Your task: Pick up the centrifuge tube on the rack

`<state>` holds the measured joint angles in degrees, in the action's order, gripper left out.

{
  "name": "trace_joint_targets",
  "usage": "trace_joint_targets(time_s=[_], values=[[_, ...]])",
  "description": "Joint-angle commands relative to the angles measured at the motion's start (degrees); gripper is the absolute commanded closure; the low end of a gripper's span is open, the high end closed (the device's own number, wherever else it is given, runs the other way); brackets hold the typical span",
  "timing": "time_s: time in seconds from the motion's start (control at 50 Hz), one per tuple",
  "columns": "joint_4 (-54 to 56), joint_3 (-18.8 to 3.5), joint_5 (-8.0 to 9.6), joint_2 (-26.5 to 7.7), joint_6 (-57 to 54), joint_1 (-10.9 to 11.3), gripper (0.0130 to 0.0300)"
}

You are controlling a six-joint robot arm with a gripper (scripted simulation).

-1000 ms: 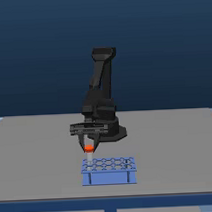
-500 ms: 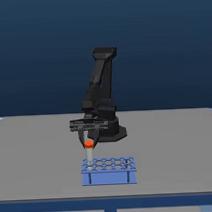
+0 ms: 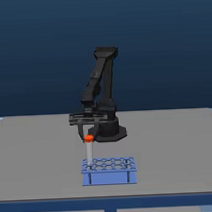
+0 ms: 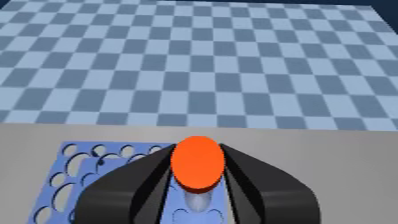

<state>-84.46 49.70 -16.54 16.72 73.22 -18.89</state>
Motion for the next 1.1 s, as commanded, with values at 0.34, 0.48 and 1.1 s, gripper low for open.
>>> trace_joint_targets(time_s=[0.34,0.48,1.1], values=[[-17.8,-2.6,-0.08,2.6,19.9,0.0,0.0300],[-23.8,-3.7,-0.58,3.4,26.1,0.0,0.0300],[-38.1,-6.8,-2.84,5.5,41.2,0.0,0.0300]])
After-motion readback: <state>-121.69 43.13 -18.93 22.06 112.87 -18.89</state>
